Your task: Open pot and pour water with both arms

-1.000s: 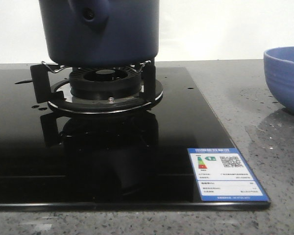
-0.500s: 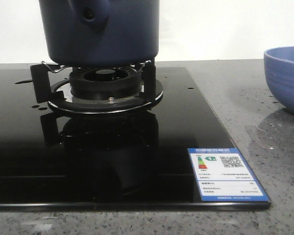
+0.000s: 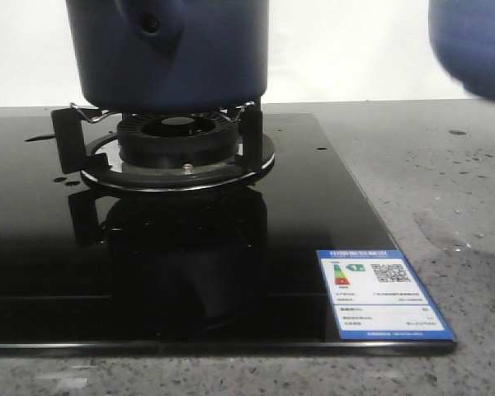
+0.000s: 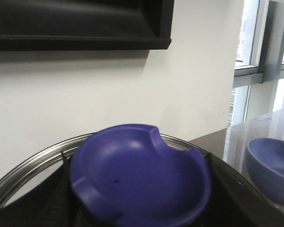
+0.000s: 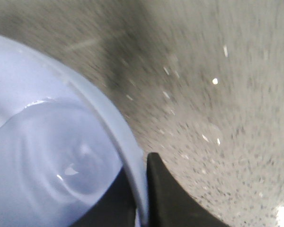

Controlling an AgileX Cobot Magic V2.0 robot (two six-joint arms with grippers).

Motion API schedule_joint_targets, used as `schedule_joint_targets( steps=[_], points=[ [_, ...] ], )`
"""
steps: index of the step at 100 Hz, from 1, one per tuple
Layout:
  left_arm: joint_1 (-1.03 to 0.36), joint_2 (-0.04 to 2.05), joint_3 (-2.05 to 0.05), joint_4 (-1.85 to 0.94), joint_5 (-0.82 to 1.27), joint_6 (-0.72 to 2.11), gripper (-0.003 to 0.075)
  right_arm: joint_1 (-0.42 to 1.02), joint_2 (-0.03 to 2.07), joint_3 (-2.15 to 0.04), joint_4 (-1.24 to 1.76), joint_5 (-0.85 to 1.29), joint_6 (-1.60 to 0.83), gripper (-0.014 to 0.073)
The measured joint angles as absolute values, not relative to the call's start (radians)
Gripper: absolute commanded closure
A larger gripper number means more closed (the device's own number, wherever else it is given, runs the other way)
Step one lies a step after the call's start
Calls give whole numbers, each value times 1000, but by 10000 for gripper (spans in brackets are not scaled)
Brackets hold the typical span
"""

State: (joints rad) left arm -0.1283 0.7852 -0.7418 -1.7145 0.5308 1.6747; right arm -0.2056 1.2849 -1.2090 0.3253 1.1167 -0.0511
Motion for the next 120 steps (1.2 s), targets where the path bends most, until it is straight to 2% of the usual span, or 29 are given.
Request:
schedule_joint_targets(
  steps=[22,67,94,120],
  points=[
    [-128,720,-742,-1725,419,1675,437,-92,1379,-1533,325,1249,-51,650],
    [-128,660,-742,-1737,360,1675,437,234,1790,-2230,258,1274,-47,634],
    [-128,660,-742,-1737,358,1675,437,363,1950,-2315,81,1280,-47,634],
    [-128,660,-742,-1737,349,1675,437,453,1969,-2322,-84,1206,0,634]
  ],
)
